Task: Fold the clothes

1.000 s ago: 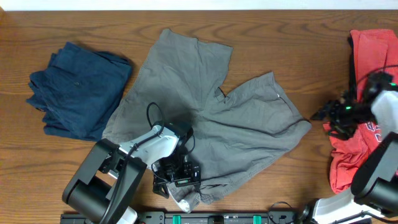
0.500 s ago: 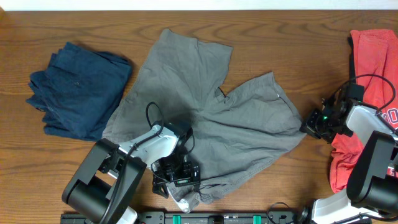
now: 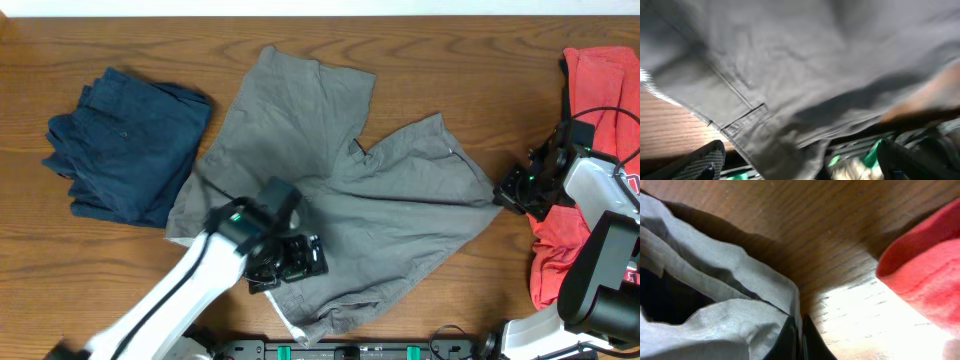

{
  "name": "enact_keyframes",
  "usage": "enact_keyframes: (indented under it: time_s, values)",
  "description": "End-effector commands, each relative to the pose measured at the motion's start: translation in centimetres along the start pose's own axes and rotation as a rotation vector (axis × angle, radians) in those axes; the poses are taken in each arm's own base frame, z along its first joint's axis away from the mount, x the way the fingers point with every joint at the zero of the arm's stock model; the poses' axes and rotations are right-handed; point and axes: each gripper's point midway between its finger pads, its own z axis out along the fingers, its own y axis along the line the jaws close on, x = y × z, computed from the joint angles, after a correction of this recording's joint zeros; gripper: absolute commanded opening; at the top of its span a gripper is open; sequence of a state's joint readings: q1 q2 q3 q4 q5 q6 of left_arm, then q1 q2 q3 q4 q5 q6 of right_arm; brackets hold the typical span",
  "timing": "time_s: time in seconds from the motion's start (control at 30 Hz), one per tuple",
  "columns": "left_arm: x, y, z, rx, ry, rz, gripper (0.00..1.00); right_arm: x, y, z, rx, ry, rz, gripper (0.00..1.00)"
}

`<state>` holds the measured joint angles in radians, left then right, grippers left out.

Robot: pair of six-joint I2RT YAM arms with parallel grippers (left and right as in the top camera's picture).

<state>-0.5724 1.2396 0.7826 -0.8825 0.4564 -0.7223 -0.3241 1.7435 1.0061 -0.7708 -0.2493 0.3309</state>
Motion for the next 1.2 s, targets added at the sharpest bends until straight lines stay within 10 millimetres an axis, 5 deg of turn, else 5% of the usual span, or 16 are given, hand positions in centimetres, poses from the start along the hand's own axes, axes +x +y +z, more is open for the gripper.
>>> enact_keyframes:
  time_s: [0.0, 0.2, 0.53, 0.6, 0.7, 0.9, 1.03, 1.17]
  values:
    - [-2.6, 1.6, -2.0, -0.07, -0.221, -0.194, 0.98, -0.4, -1.0, -0.4, 0.06, -0.02, 0.017, 0.01]
    - [-6.7, 3.9, -3.3, -0.148, -0.426, -0.303, 0.99, 0.8, -5.4, -1.2, 0.281, -0.007, 0.18, 0.01]
    - [-13.3, 5.7, 0.0, -0.171, -0.439, -0.356, 0.94, 1.2, -10.4, -2.7, 0.303, 0.016, 0.42, 0.01]
    - [-14.3, 5.9, 0.9, -0.162, -0.434, -0.371, 0.9, 1.2, -10.8, -2.7, 0.293, 0.022, 0.423, 0.01]
    - [-15.8, 5.8, 2.1, -0.152, -0.446, -0.356, 0.65, 1.3, -10.5, -2.7, 0.265, 0.033, 0.419, 0.01]
    - [-19.7, 4.9, 4.7, -0.113, -0.5, -0.222, 0.37, 1.5, -9.6, -2.5, 0.215, 0.056, 0.381, 0.01]
    - [-22.5, 5.0, 5.1, -0.094, -0.521, -0.188, 0.33, 1.6, -8.7, -2.3, 0.161, 0.074, 0.338, 0.01]
    - [-26.9, 3.9, 2.7, -0.063, -0.556, -0.104, 0.33, 1.8, -7.5, -2.2, 0.095, 0.098, 0.298, 0.01]
